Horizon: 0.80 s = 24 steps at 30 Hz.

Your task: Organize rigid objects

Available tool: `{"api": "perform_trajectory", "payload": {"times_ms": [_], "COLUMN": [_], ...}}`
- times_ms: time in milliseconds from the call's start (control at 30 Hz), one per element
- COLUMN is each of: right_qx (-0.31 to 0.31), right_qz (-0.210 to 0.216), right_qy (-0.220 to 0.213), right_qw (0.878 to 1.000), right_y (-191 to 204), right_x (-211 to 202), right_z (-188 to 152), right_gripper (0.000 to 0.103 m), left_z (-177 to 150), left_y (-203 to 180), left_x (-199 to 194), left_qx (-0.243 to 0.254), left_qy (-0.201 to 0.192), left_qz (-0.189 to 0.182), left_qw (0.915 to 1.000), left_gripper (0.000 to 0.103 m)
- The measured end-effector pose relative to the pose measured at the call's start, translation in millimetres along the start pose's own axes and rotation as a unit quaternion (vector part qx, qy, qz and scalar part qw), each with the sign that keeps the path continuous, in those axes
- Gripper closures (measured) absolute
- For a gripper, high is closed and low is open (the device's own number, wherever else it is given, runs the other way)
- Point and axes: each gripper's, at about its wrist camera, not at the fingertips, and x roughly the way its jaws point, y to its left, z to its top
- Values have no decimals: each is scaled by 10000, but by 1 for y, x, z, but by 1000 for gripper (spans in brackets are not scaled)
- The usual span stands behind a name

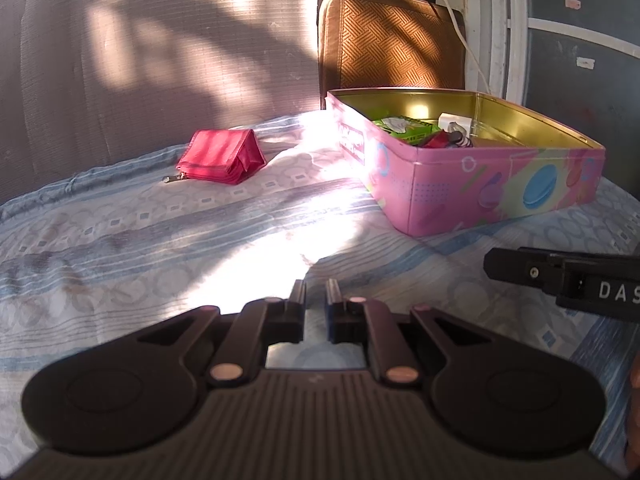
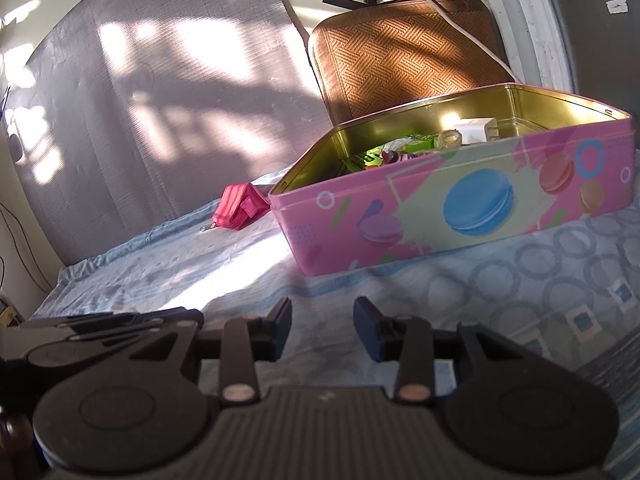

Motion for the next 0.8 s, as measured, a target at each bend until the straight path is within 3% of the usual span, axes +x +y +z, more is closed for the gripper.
{"api": "perform_trajectory", "payload": {"times_ms": [133,267,367,433,567,667,800], "right_qx": [-48,-70,-56,-59,-96,-113,-188], "right_qz": [4,36,57,69,128,182,227], "right_qy": [27,64,57,38,-34,-56,-81], "right_qw": [10000,9999,10000,10000,9999,9998,9995], "right_y": [1,0,0,0,1,1,5], "right_x": [1,2,1,0,-4,-6,-8], "right_z": [0,1,0,0,0,-1,-2], "right_gripper": [67,67,67,66,64,63,63], "left_z": [0,0,-3,-10,-36,-60,-100], "left_y": [3,-1,-2,2,15,35,53], "left_x": [-1,-8,-7,-10,-46,-84,-129], "left_qx": [-97,236,643,855,1099,735,111], "left_qy": [-140,-405,-140,53,-10,15,-43], "left_qz": [227,615,412,217,160,16,242], "left_qw": [9996,9970,9970,9961,9938,9973,9996], "left_gripper": [91,88,77,76,76,76,73]}}
